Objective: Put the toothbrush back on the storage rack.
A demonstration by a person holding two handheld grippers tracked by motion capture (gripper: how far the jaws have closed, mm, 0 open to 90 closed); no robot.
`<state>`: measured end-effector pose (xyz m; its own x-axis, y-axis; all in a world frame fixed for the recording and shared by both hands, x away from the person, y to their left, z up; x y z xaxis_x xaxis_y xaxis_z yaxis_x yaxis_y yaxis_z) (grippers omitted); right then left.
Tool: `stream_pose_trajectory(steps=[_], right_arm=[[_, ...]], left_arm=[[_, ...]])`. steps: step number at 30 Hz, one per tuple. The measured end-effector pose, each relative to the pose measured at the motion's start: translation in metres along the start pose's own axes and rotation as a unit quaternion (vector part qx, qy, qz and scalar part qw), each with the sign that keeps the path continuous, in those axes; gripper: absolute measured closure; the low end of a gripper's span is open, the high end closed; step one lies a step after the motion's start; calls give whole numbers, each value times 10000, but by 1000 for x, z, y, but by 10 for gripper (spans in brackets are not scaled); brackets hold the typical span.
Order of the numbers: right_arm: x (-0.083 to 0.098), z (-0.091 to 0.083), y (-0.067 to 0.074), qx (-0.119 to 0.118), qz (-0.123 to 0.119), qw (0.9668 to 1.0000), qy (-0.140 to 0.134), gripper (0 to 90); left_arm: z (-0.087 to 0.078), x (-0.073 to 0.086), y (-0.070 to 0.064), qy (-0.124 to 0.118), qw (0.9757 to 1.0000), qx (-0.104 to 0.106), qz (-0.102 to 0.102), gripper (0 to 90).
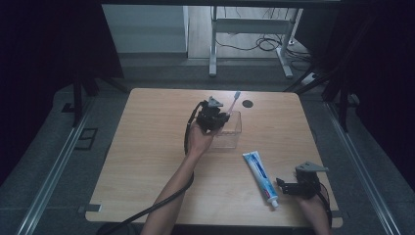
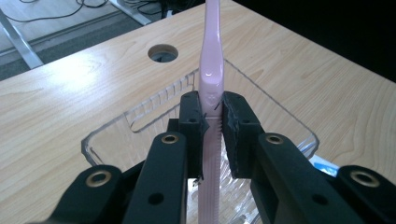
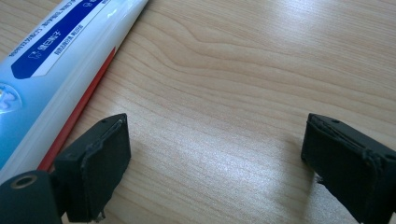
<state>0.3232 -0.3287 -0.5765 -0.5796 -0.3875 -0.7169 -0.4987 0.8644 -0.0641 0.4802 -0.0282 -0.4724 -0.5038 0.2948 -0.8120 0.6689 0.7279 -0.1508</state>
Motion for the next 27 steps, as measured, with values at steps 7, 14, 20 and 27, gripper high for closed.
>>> stream_pose_trajectory(steps=[7, 14, 20, 27], right_arm=[[0, 0, 0, -2, -3, 10000, 0, 78], [0, 0, 0, -2, -3, 10000, 1, 78], [0, 0, 0, -2, -5, 10000, -1, 78], [0, 0, 0, -2, -3, 10000, 0, 78]], left_arm=[[4, 7, -3, 76, 10000, -55, 15, 789], [8, 12, -3, 152, 9998, -101, 81, 789], [11, 14, -6, 253, 9995, -160, 143, 788], [15, 18, -8, 449, 9985, -254, 166, 786]])
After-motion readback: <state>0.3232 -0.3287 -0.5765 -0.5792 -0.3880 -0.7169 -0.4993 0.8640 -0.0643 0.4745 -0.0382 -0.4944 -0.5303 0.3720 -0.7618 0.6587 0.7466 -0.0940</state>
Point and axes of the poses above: each handheld gripper's, and its own axes: z roughly forward along the jaws, x roughly out of its underside, y roughly to its left, the point moved 5 cm from there along z, roughly forward along the jaws, and after that the axes turned 5 degrees about -z, right-handed, at the moved point
